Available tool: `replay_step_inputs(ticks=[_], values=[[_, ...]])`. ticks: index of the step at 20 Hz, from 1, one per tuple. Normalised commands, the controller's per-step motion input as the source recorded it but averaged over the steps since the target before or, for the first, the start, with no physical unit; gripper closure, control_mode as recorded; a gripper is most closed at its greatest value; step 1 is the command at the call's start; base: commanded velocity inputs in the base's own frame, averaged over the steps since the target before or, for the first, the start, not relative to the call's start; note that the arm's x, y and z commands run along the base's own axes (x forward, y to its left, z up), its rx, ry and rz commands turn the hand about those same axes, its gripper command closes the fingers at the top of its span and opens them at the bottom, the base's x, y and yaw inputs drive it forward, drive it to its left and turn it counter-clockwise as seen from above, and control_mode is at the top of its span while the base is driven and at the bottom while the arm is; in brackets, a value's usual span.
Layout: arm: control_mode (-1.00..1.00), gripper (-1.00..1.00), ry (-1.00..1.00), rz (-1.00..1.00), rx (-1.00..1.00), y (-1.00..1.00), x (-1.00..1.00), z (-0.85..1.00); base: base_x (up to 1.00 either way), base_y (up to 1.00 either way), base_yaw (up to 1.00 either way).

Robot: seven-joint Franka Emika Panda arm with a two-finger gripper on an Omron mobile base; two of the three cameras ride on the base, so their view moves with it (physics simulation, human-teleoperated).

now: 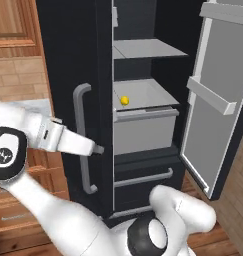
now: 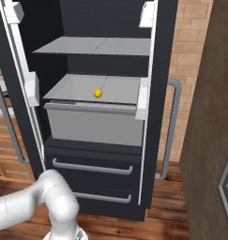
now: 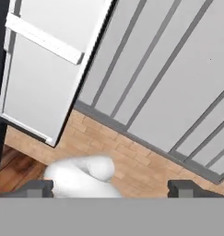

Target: Retrieve a lemon from the fridge and place it on the cutting board with the fish.

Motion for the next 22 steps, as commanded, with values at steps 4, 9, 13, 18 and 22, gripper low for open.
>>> replay_step_inputs(ticks=[4,9,13,18,22], values=[[-1.00,-1.00,-0.03,0.12,0.57,-1.00,-0.96,0.00,0.00,0.00,0.00],[-1.00,-1.00,-0.12,0.16,0.76,-1.00,-0.39,-0.09,0.00,0.00,0.00],[-1.00,-1.00,-0.15,0.09,0.90,-1.00,0.00,-0.01,0.00,0.00,0.00],[-1.00,-1.00,0.00,0.04,0.88,-1.00,0.64,0.00,0.00,0.00,0.00],[-1.00,-1.00,-0.09,0.20,0.57,-0.64,0.72,0.00,0.00,0.00,0.00]])
